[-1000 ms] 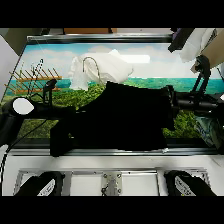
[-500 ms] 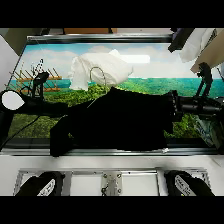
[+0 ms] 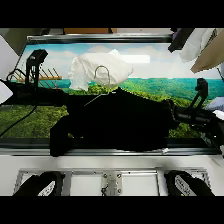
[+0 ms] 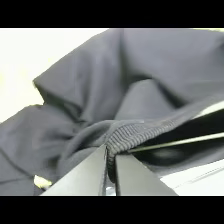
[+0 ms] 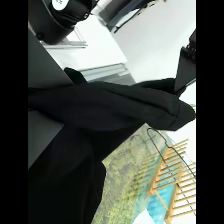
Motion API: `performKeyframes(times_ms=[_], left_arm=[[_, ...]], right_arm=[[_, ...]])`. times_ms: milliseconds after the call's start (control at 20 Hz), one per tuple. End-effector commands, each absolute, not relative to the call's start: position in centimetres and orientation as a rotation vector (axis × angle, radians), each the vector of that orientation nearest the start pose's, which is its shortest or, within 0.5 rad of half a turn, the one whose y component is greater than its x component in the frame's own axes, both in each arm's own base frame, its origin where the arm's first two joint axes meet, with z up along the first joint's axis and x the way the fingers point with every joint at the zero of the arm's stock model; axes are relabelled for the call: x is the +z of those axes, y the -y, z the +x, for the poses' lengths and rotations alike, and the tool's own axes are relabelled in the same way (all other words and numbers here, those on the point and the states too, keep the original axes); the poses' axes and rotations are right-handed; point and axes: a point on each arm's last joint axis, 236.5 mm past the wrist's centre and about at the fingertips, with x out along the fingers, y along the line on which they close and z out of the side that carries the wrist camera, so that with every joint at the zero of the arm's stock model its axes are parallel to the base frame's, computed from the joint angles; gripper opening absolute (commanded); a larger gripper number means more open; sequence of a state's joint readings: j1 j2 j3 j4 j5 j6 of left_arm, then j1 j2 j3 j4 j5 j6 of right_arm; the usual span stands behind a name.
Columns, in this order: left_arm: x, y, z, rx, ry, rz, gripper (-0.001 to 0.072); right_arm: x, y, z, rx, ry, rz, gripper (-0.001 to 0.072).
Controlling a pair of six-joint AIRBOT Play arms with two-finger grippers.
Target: Fold the clothes and pants, and hang the long-sleeved shirts on hangers.
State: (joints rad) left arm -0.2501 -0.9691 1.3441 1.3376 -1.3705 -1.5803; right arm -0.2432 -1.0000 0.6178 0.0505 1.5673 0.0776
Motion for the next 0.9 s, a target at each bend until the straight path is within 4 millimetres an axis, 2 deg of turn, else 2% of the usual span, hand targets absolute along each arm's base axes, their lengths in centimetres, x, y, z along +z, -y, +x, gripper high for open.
performKeyframes(times_ms=[0, 150, 250, 400, 650, 850], left_arm=[[22.2, 14.9, 30.6, -0.42, -0.927, 0.039, 0.0014], [25.5, 16.5, 29.7, -0.463, -0.856, 0.072, 0.0014], [26.9, 17.3, 29.6, -0.472, -0.845, 0.101, 0.0014], [27.2, 18.8, 29.5, -0.489, -0.903, 0.155, 0.0014], [26.7, 22.2, 29.4, -0.557, -0.952, 0.213, 0.0014], [25.6, 23.1, 30.4, -0.555, -0.97, 0.216, 0.0014]], right_arm=[[15.9, -17.9, 27.6, 1.259, -0.175, 0.462, 0.002], [16.8, -18.3, 28.7, 1.229, -0.119, 0.478, 0.002], [18.1, -18.9, 29.0, 1.228, -0.08, 0.526, 0.002], [19.8, -19.9, 28.8, 1.249, -0.02, 0.563, 0.002], [20.7, -21.4, 28.3, 1.289, -0.013, 0.564, 0.002], [21.9, -22.5, 27.6, 1.334, 0.01, 0.561, 0.002]])
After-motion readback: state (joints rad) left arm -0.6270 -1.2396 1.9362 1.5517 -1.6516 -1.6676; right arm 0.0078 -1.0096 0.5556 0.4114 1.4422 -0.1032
